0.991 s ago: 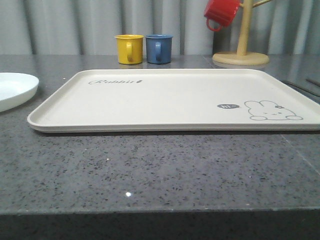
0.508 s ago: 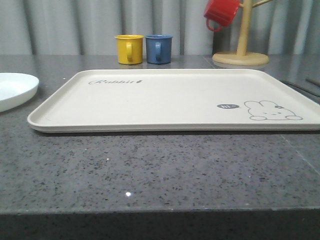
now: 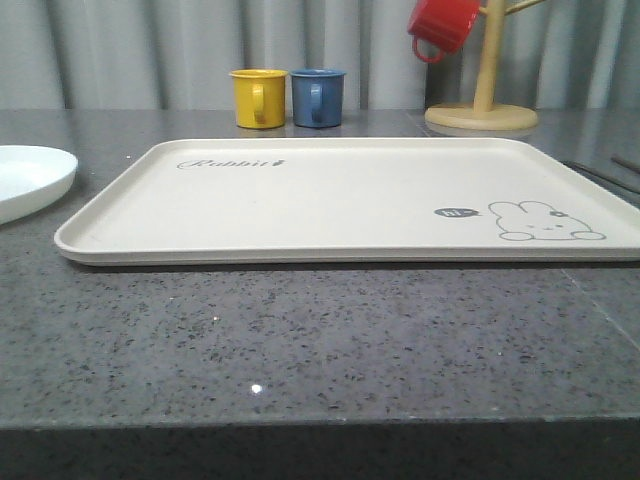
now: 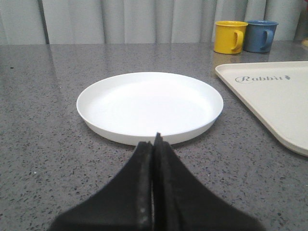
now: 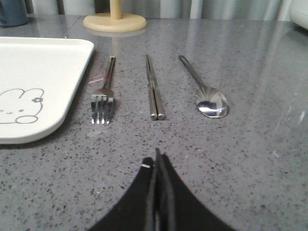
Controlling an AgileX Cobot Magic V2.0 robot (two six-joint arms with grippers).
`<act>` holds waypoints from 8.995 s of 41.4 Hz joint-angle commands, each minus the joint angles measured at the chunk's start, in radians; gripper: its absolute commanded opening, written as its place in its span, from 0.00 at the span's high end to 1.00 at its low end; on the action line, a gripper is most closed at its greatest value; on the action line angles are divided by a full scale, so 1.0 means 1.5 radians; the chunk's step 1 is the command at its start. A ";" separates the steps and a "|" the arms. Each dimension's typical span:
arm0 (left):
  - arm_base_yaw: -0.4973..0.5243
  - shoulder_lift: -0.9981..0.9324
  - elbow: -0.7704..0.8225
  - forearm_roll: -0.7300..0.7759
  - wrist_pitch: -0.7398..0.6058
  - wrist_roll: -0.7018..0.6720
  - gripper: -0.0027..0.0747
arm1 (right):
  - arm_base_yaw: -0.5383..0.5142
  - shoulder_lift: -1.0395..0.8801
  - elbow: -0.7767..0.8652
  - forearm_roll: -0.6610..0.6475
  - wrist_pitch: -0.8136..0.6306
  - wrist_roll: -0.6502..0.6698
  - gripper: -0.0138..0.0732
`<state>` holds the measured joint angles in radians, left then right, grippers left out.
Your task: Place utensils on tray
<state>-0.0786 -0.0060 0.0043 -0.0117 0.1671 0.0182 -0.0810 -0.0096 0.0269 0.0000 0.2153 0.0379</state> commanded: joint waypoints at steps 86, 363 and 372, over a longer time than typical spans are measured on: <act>-0.001 0.309 -0.352 0.078 -0.012 -0.005 0.19 | -0.004 0.264 -0.401 0.000 0.091 -0.007 0.15; 0.008 0.145 -0.251 -0.009 0.021 0.089 0.99 | 0.016 0.612 -0.607 0.005 0.251 -0.007 0.27; 0.008 0.145 -0.251 -0.009 0.021 0.089 0.99 | 0.037 0.762 -0.677 0.018 0.290 -0.007 0.45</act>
<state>-0.0580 0.2013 -0.3445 -0.0151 0.2854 0.1556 -0.0455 1.0685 -0.9182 0.0214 0.6722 0.0322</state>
